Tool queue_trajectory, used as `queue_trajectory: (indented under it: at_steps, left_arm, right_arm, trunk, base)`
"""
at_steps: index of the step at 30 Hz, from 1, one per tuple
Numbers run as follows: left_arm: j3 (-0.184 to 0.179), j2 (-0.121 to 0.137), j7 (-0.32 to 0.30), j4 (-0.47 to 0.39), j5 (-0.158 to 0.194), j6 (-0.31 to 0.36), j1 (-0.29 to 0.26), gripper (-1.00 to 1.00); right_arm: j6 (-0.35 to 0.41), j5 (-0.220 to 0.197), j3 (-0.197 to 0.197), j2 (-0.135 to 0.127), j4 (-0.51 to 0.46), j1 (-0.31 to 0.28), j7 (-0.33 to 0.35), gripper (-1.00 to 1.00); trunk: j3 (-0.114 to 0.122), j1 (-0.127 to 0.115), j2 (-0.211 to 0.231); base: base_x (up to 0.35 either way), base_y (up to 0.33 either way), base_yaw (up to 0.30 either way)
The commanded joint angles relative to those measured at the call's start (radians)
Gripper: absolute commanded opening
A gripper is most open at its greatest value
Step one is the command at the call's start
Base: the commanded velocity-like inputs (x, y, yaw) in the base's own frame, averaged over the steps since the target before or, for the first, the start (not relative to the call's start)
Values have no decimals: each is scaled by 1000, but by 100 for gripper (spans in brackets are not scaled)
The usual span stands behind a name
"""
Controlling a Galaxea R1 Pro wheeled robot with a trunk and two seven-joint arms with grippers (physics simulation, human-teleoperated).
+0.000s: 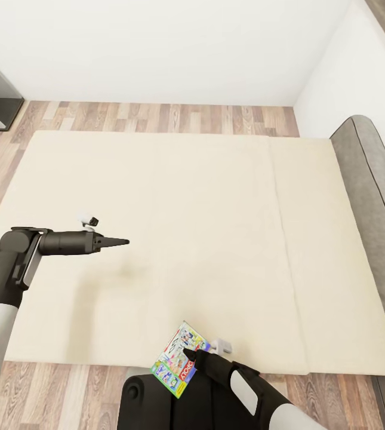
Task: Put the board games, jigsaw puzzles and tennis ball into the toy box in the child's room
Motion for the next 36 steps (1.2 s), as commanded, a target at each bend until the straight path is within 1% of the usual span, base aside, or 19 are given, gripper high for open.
queue_trajectory:
  at_steps: [1, 11, 18, 36]
  left_arm:
    - [0, 0, -4, 0, 0, 11, 0, 100]
    - [0, 0, -4, 0, 0, 11, 0, 100]
    - [0, 0, -4, 0, 0, 11, 0, 100]
    - [0, 0, -4, 0, 0, 11, 0, 100]
  right_arm:
    - [4, -8, 3, 0, -1, 0, 0, 100]
    - [4, -8, 3, 0, -1, 0, 0, 100]
    - [4, -8, 3, 0, -1, 0, 0, 100]
    - [4, -8, 3, 0, -1, 0, 0, 100]
  trunk:
    - [-1, 1, -1]
    - [-1, 1, -1]
    - [-1, 1, -1]
    - [-1, 1, -1]
  base:
    - [0, 9, 0]
    - [0, 2, 0]
    - [0, 113, 0]
    - [0, 21, 0]
